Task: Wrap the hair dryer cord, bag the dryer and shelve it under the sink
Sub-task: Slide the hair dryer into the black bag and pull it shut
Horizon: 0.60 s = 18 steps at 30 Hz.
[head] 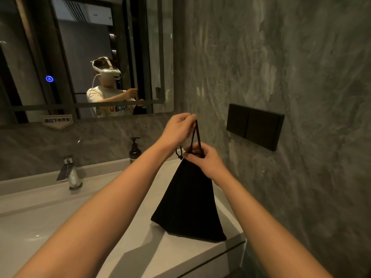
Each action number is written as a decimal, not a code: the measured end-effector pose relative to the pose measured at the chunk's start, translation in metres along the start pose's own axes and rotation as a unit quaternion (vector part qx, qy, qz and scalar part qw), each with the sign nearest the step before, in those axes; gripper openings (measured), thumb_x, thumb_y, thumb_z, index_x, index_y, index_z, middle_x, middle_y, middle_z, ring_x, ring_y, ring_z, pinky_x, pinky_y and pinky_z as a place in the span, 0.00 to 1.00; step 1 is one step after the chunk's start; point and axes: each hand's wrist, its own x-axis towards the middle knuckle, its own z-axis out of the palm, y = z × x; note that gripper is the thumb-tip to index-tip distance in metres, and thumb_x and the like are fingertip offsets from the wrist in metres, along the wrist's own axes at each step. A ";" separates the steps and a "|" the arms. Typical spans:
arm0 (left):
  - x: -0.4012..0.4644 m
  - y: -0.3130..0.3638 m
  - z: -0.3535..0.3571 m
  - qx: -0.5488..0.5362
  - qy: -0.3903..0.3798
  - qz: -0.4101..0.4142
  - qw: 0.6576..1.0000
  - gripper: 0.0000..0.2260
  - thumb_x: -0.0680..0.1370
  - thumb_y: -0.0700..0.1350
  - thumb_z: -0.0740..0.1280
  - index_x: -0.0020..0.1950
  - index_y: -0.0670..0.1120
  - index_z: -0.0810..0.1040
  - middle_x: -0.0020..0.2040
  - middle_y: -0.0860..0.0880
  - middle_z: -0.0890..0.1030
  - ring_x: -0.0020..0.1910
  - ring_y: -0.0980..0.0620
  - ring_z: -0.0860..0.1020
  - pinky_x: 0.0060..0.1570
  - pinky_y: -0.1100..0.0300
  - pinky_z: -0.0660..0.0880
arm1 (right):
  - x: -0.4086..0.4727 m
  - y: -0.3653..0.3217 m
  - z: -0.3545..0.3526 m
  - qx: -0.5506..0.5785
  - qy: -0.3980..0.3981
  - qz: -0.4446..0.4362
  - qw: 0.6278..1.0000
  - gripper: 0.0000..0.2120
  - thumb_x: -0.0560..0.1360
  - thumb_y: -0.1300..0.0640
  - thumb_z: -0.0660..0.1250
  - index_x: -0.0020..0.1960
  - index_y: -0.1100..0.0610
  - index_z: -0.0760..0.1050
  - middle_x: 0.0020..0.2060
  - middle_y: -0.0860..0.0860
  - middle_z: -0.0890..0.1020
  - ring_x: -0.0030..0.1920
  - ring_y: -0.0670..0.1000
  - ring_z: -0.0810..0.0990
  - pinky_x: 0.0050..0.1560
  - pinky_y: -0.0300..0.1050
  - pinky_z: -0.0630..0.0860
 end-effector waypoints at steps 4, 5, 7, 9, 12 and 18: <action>-0.004 -0.004 -0.007 -0.043 0.043 0.016 0.998 0.17 0.82 0.45 0.58 0.33 0.48 0.68 0.27 0.54 0.66 0.22 0.62 0.64 0.23 0.71 0.61 | 0.002 0.009 0.005 -0.015 0.022 0.004 1.000 0.10 0.74 0.62 0.69 0.54 0.66 0.79 0.42 0.53 0.81 0.40 0.44 0.77 0.37 0.25 0.73; -0.005 -0.005 -0.010 -0.050 0.051 0.022 0.997 0.17 0.82 0.46 0.58 0.33 0.48 0.69 0.28 0.54 0.66 0.23 0.62 0.64 0.24 0.71 0.61 | 0.001 0.011 0.007 -0.017 0.025 0.005 1.000 0.10 0.74 0.61 0.69 0.53 0.66 0.79 0.41 0.53 0.80 0.40 0.45 0.77 0.36 0.27 0.73; -0.004 -0.006 -0.015 -0.067 0.068 0.036 0.995 0.17 0.82 0.46 0.58 0.33 0.49 0.69 0.28 0.54 0.66 0.23 0.61 0.64 0.24 0.71 0.62 | 0.000 0.011 0.011 -0.022 0.027 -0.001 0.999 0.10 0.74 0.60 0.69 0.52 0.66 0.78 0.41 0.55 0.79 0.41 0.48 0.77 0.38 0.32 0.74; -0.003 -0.006 -0.019 -0.089 0.084 0.046 0.991 0.17 0.82 0.45 0.58 0.33 0.49 0.70 0.27 0.54 0.66 0.23 0.62 0.64 0.24 0.71 0.62 | 0.000 0.010 0.011 -0.025 0.022 -0.011 0.999 0.10 0.74 0.60 0.69 0.51 0.66 0.77 0.41 0.56 0.79 0.42 0.50 0.77 0.40 0.36 0.75; -0.001 -0.003 -0.022 -0.105 0.083 0.049 0.990 0.17 0.82 0.44 0.58 0.32 0.49 0.70 0.25 0.56 0.67 0.22 0.62 0.64 0.23 0.71 0.61 | 0.003 0.009 0.009 -0.044 0.014 -0.026 0.999 0.09 0.75 0.60 0.68 0.50 0.65 0.76 0.42 0.59 0.80 0.43 0.52 0.79 0.46 0.47 0.78; -0.004 -0.012 -0.028 -0.066 0.047 0.024 0.996 0.16 0.82 0.46 0.58 0.34 0.49 0.71 0.24 0.56 0.68 0.23 0.62 0.66 0.25 0.71 0.63 | 0.000 0.014 0.015 -0.070 0.028 -0.040 0.996 0.14 0.78 0.54 0.64 0.47 0.66 0.75 0.38 0.61 0.78 0.40 0.56 0.78 0.43 0.51 0.74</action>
